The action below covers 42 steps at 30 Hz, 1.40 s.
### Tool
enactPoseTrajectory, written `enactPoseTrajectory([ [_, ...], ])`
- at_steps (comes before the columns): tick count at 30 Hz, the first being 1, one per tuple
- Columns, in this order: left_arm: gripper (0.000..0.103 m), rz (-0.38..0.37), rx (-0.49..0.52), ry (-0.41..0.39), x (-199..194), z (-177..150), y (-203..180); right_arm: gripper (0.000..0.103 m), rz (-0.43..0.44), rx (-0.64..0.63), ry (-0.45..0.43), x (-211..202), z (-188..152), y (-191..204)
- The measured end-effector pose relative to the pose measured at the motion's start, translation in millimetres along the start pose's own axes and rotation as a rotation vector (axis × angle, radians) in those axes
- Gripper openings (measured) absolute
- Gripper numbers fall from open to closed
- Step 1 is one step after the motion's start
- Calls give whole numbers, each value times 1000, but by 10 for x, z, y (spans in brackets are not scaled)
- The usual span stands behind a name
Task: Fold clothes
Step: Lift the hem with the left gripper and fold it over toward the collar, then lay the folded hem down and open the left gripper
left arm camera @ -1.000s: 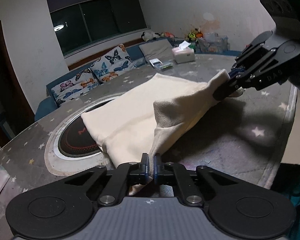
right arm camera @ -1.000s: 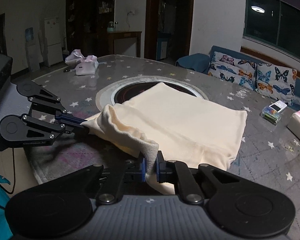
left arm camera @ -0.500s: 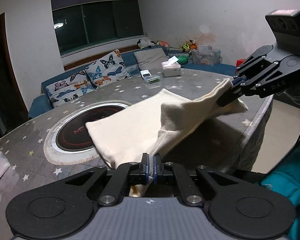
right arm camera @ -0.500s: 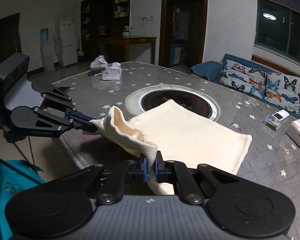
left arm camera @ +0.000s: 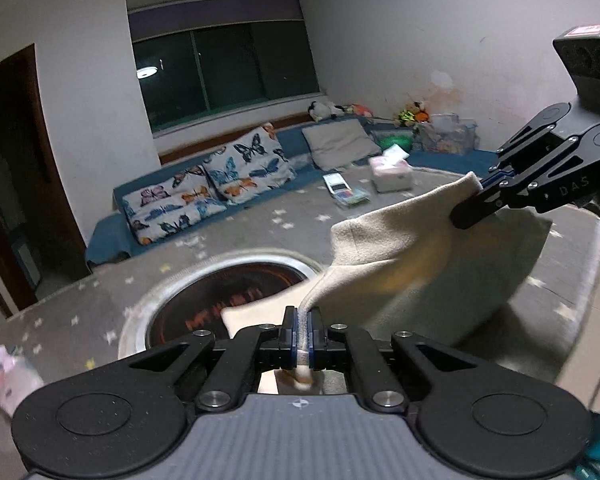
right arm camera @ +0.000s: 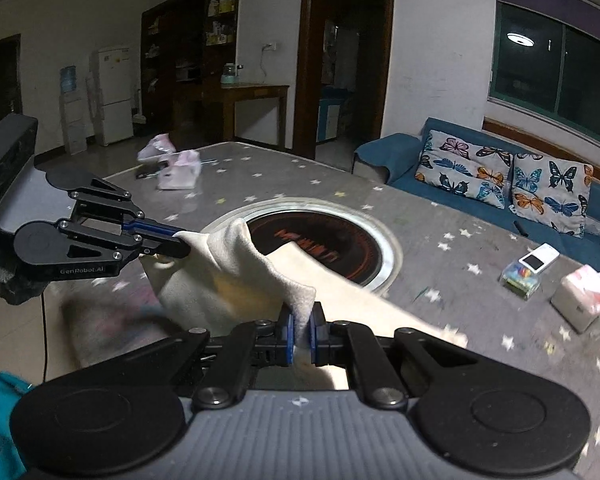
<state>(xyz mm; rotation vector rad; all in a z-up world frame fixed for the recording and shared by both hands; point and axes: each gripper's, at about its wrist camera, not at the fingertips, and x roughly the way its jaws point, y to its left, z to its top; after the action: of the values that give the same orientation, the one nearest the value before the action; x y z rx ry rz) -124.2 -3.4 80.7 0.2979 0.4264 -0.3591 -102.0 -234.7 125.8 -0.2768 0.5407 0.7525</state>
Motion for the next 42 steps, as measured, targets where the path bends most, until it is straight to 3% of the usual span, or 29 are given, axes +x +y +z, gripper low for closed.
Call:
enactPoseTrajectory([
  [4,5,23,5,0,334,154,135,6,-22,5,15,281,140,-251],
  [11,5,42,-8,82,1102,246,323,6,-60,31,68,850,239,-643],
  [18,7,59,-53,182,1731,166,441,7,-91,134,153,1521,52,-939],
  [23,15,66,-96,218,1880,88,484,17,-107,197,169,1726,-98,-1012],
  [26,21,71,-114,221,1897,85,505,25,-115,218,158,1700,-103,-1036],
  [28,34,79,-132,225,1879,93,520,43,-119,217,154,1661,-81,-1032],
  [32,54,83,-167,210,1792,122,546,54,-113,215,139,1562,-46,-995],
  [36,73,80,-200,186,1642,138,556,73,-97,220,108,1429,-13,-891],
  [40,88,84,-224,159,1492,118,548,83,-87,235,86,1332,-31,-788],
  [42,93,87,-241,142,1410,108,553,83,-85,259,66,1285,-59,-746],
])
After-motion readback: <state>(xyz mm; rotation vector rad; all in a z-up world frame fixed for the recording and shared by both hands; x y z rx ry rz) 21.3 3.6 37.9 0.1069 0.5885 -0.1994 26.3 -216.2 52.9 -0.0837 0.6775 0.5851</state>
